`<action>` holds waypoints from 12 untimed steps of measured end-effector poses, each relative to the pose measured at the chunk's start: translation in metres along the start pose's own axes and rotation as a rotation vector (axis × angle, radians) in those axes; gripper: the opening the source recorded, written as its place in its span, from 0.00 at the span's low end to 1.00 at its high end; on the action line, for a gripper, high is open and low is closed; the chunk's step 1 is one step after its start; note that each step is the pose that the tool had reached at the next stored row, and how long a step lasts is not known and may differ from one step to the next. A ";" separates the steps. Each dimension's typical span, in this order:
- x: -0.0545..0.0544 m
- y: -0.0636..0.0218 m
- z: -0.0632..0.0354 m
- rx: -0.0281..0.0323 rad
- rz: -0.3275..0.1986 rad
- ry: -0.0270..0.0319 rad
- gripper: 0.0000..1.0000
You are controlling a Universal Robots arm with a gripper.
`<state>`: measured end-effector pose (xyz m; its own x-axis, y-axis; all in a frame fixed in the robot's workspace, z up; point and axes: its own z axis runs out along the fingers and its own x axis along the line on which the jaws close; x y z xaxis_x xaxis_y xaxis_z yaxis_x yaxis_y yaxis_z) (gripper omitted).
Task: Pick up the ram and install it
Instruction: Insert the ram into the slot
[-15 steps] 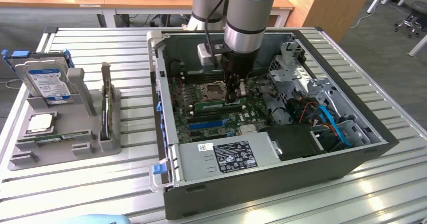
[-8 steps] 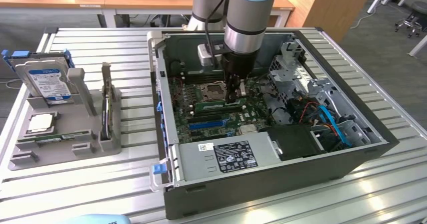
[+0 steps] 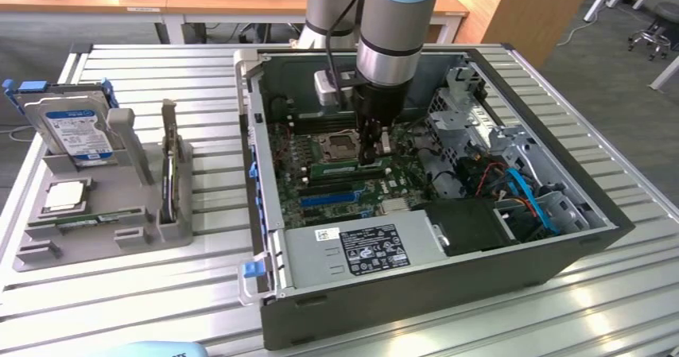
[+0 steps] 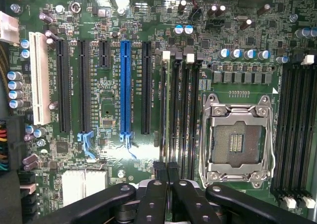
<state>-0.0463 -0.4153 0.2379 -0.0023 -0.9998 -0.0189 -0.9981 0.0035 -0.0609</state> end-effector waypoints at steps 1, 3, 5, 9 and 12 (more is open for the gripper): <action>0.000 0.0000 0.0000 0.0000 0.000 0.0000 0.12; 0.000 0.0000 0.0001 0.0001 0.001 0.0000 0.12; 0.000 0.0000 0.0004 0.0001 0.001 -0.0001 0.12; 0.000 0.0001 0.0016 0.0001 0.001 0.0000 0.12; 0.000 0.0001 0.0024 0.0000 0.001 0.0001 0.12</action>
<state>-0.0463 -0.4153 0.2356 -0.0034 -0.9998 -0.0189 -0.9981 0.0046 -0.0609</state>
